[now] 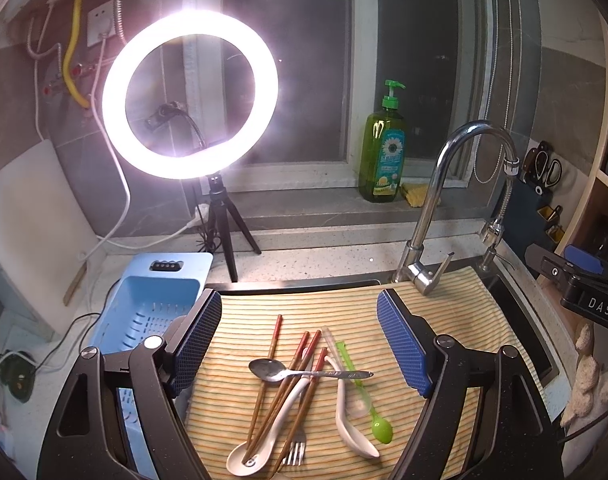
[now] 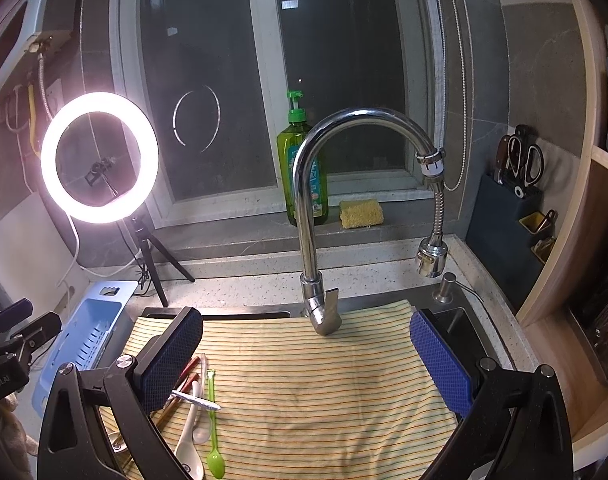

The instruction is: Organize utensils

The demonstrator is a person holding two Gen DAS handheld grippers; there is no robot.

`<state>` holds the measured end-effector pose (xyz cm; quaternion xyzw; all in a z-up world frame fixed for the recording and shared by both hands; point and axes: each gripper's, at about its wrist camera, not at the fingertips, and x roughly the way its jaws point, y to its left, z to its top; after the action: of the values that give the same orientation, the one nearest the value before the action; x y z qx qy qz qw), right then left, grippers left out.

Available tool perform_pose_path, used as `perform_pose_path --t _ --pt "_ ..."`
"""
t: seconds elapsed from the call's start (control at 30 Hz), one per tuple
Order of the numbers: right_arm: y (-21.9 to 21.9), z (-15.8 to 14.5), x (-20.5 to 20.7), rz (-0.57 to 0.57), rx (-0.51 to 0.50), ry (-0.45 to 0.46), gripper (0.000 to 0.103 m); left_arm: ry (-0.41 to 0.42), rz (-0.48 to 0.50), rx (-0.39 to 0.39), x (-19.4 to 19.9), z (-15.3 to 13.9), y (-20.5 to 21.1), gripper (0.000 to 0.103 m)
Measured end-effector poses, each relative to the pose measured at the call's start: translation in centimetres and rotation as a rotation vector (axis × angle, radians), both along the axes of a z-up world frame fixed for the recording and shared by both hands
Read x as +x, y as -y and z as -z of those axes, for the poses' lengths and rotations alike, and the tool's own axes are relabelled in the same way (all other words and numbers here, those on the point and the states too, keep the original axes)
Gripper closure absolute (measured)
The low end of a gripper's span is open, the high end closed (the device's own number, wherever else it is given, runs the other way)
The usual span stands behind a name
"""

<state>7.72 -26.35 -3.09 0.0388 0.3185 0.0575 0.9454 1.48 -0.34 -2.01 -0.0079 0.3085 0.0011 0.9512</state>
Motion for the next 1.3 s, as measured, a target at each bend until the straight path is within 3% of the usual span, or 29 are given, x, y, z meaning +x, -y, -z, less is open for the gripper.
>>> perform_pose_path --t 0.6,0.8,1.03,1.3 --pt "-2.3 5.1 2.8 -0.191 0.151 -0.201 0.001 -0.147 -0.137 -0.025 -2.6 4.1 -7.1 0.023" --pt "-3.0 7.3 3.4 -0.206 0.202 -0.292 0.003 -0.189 -0.125 -0.017 -3.3 5.2 -8.1 0.023" --pt "-3.8 10.3 3.9 -0.257 0.269 -0.427 0.015 -0.26 -0.051 -0.076 -3.2 7.4 -6.2 0.023" --pt "-5.3 13.2 5.0 -0.368 0.333 -0.57 0.044 -0.318 0.011 -0.138 -4.1 9.8 -2.3 0.023"
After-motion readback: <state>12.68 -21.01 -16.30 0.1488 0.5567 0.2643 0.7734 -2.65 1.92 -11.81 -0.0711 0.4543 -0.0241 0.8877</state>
